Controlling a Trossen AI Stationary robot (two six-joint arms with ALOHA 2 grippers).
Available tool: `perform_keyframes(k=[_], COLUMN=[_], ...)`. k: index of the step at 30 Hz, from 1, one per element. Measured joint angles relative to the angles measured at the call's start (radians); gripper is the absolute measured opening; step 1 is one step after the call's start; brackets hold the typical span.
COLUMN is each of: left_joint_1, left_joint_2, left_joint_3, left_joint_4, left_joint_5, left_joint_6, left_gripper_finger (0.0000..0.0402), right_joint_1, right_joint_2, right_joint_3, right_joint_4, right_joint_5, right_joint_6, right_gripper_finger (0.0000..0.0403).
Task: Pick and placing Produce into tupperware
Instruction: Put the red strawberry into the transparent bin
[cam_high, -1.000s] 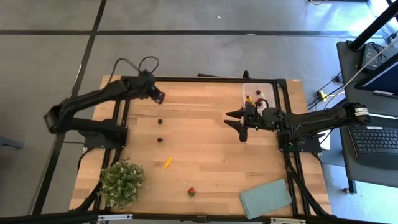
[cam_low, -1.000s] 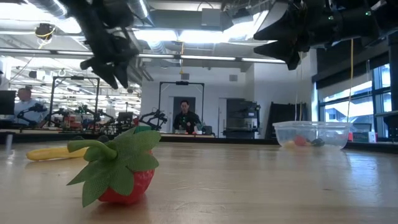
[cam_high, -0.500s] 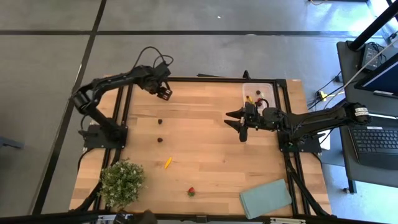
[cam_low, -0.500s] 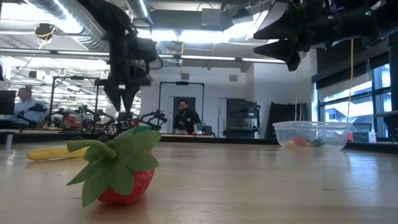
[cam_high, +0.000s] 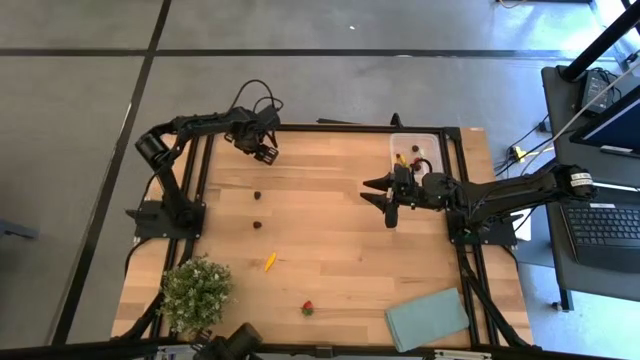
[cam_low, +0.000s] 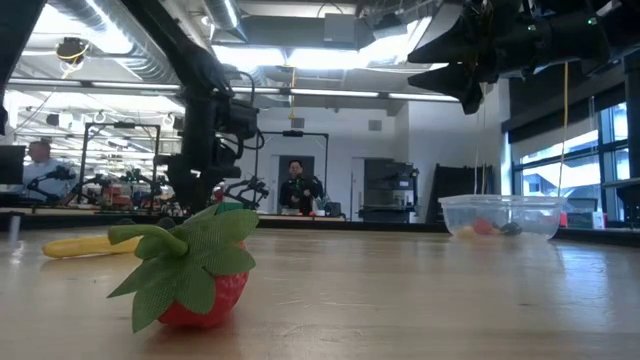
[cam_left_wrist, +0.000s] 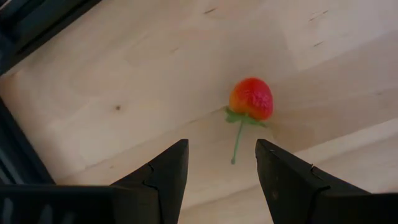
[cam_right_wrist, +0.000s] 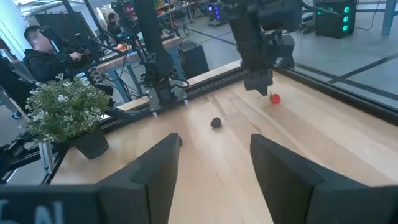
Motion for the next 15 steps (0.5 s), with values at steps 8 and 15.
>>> perform_keyframes(k=[8, 15], left_joint_1=[-0.001, 0.001], left_joint_2=[0.011, 0.011], left_joint_3=[0.000, 0.000], left_joint_4=[0.050, 0.043], left_joint_5=[0.048, 0.051], left_joint_6=[0.036, 0.035], left_gripper_finger=[0.0179, 0.0179], right_joint_1=[0.000, 0.000], right_joint_2=[0.000, 0.000], right_joint_3=[0.000, 0.000], right_joint_4=[0.000, 0.000], right_joint_5=[0.000, 0.001], right_joint_6=[-0.001, -0.002], right_gripper_finger=[0.0201, 0.0201])
